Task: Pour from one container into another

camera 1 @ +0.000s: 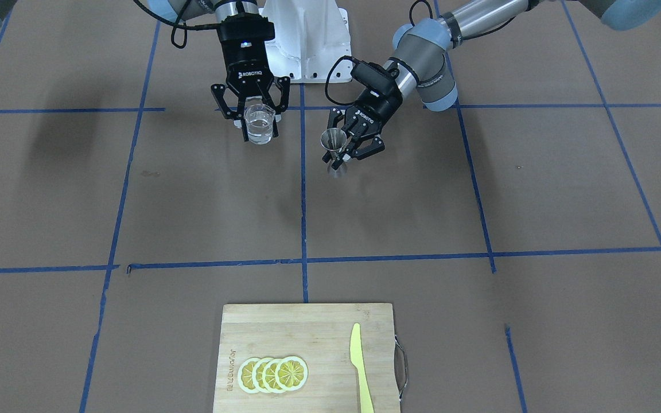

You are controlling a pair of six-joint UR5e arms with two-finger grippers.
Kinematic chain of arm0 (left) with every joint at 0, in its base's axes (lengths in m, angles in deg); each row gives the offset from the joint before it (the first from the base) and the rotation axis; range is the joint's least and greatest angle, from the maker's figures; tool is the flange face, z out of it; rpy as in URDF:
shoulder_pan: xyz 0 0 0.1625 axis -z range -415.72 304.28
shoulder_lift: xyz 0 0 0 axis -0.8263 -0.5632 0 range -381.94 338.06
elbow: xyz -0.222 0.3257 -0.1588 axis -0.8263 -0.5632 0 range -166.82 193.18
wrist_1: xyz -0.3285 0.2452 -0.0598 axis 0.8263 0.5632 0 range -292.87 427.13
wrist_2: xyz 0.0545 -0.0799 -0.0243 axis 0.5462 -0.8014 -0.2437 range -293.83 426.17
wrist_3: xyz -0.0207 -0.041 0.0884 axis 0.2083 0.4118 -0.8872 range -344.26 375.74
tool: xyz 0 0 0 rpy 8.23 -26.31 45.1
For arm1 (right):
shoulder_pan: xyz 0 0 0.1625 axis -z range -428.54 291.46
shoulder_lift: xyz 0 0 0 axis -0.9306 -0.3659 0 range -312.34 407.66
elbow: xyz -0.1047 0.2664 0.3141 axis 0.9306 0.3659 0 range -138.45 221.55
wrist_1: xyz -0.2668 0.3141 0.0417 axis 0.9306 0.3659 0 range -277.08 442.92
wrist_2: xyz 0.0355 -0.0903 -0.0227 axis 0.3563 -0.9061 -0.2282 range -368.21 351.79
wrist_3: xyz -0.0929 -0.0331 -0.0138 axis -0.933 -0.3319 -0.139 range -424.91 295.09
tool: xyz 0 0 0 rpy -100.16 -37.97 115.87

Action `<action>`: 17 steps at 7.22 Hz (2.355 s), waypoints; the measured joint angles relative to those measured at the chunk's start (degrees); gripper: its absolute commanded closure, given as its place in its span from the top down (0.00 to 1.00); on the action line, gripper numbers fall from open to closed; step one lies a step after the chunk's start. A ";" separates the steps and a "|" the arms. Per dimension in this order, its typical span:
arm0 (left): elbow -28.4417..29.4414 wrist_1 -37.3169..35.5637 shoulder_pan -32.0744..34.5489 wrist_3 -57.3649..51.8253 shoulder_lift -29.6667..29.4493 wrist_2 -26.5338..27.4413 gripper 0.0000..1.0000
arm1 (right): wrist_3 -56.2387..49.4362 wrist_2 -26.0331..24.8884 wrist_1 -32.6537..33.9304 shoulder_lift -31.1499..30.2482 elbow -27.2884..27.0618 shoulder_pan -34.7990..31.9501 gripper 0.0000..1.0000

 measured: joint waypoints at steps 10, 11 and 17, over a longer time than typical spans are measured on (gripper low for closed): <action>0.83 0.58 -0.75 -1.00 -2.35 -1.55 0.00 | -10.68 0.27 11.63 6.84 -0.20 -1.72 0.00; 0.83 0.52 -0.75 -1.04 -2.49 -1.89 0.00 | -11.69 0.27 12.95 7.76 -0.20 -1.80 0.00; 0.80 0.43 -0.80 -1.10 -2.69 -2.18 0.00 | -18.25 1.11 19.72 11.33 -0.31 -2.55 0.00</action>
